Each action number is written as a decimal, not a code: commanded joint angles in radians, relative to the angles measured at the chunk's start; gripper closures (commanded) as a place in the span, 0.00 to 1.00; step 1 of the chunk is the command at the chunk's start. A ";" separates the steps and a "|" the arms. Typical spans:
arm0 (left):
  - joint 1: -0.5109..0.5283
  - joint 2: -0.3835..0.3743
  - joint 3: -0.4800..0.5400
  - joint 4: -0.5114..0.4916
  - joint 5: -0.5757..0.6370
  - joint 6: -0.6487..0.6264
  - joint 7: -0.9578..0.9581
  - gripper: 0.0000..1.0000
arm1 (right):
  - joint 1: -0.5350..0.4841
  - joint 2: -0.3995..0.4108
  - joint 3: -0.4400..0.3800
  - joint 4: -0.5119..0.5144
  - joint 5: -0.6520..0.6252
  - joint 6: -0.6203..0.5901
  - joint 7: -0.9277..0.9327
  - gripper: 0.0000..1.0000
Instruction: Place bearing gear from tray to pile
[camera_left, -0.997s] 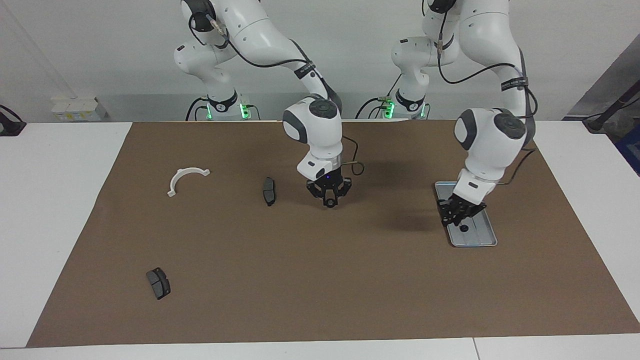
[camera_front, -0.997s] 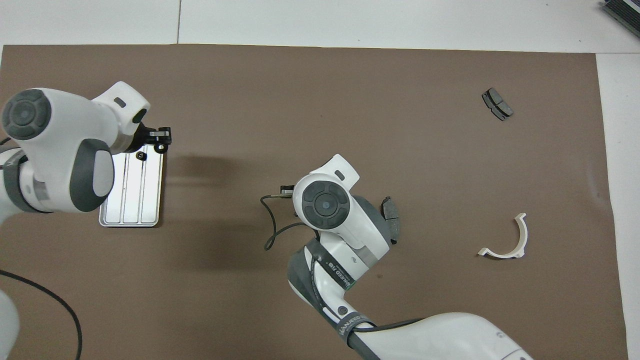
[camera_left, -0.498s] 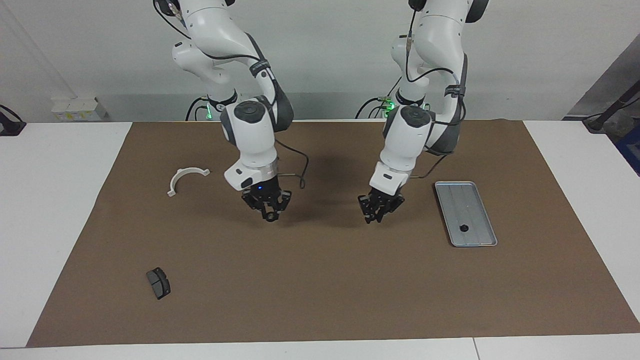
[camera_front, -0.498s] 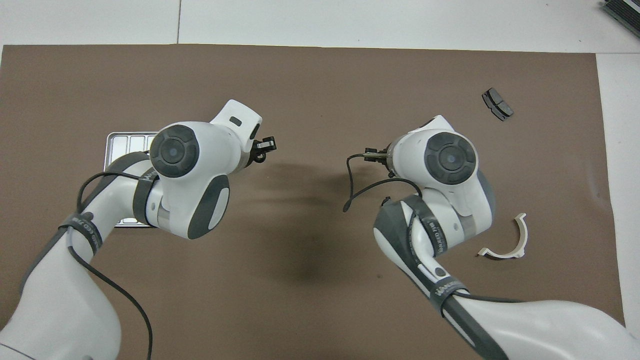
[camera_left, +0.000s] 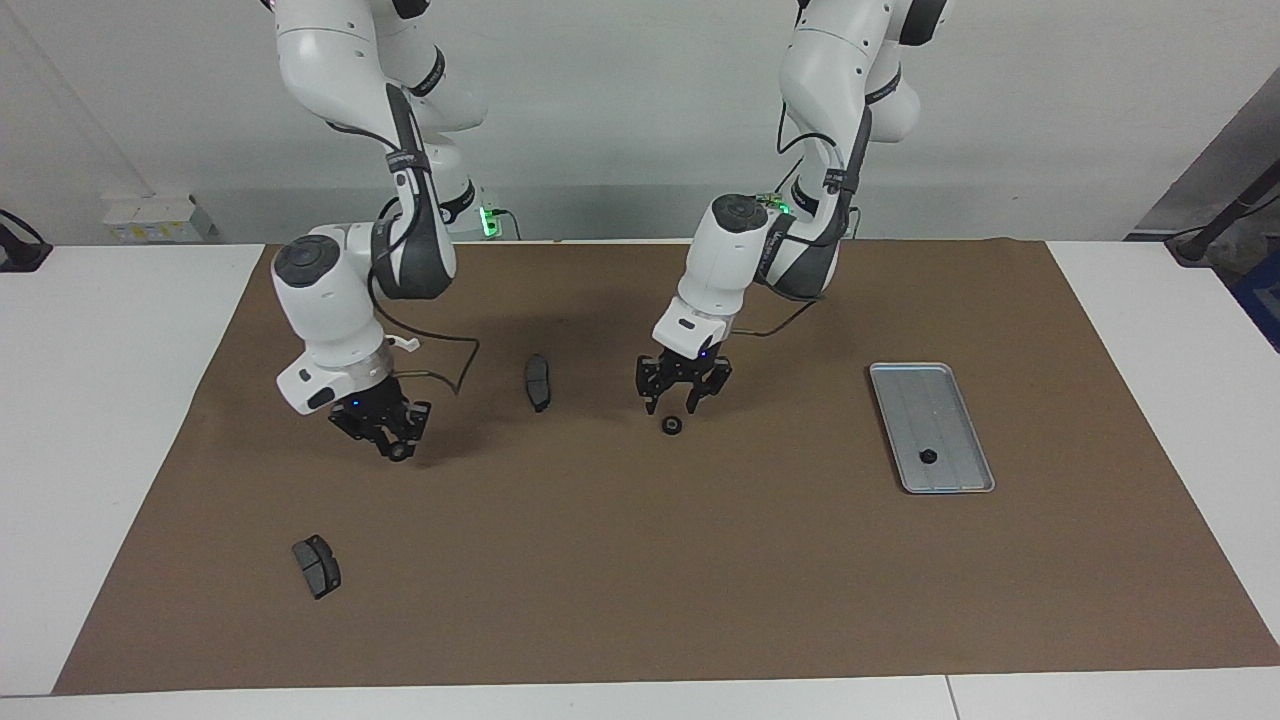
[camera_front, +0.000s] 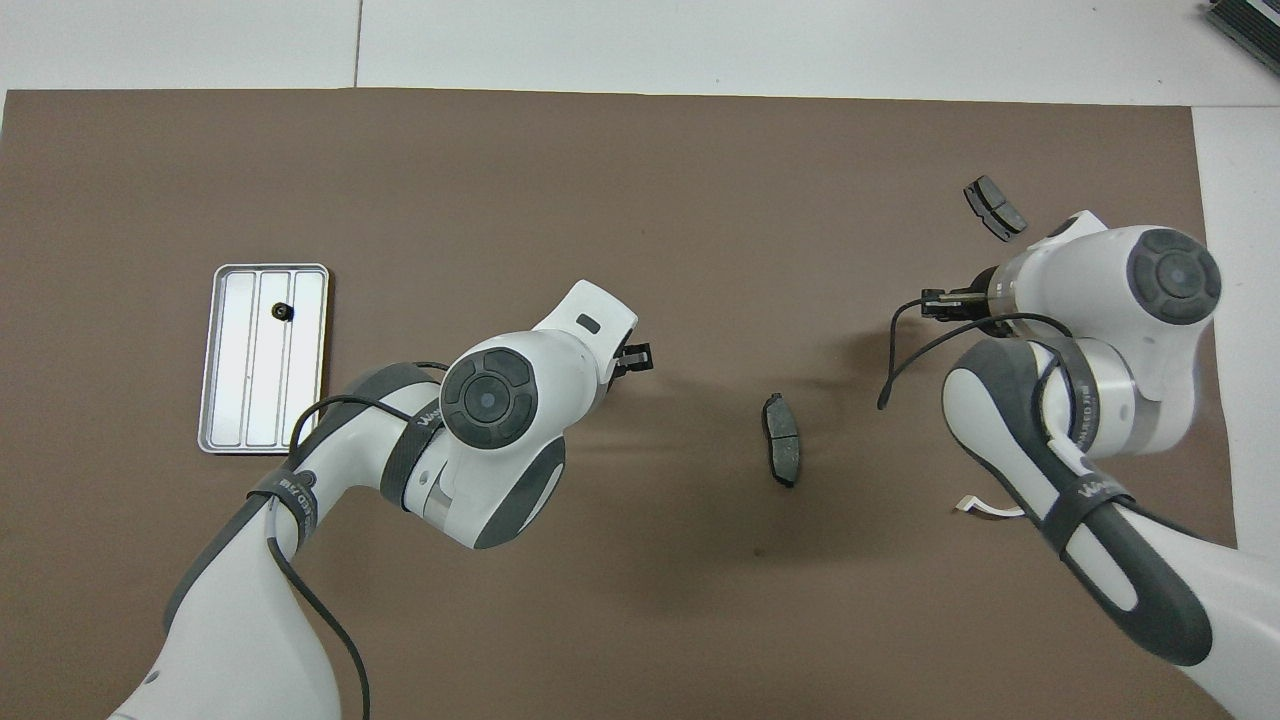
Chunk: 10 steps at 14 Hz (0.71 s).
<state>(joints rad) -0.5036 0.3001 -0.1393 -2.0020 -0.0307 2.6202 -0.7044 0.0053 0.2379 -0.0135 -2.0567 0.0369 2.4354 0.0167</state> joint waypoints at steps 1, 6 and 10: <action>0.029 -0.016 0.021 0.002 -0.003 0.003 0.019 0.00 | -0.054 -0.052 0.015 -0.092 0.041 0.016 -0.090 0.97; 0.317 -0.024 0.020 0.133 0.000 -0.271 0.294 0.00 | -0.142 -0.068 0.015 -0.138 0.041 0.017 -0.158 0.93; 0.515 -0.026 0.018 0.126 -0.002 -0.295 0.601 0.00 | -0.160 -0.081 0.013 -0.166 0.041 0.010 -0.162 0.60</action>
<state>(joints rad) -0.0536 0.2844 -0.1076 -1.8642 -0.0300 2.3454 -0.2190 -0.1319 0.1975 -0.0131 -2.1802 0.0536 2.4364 -0.1093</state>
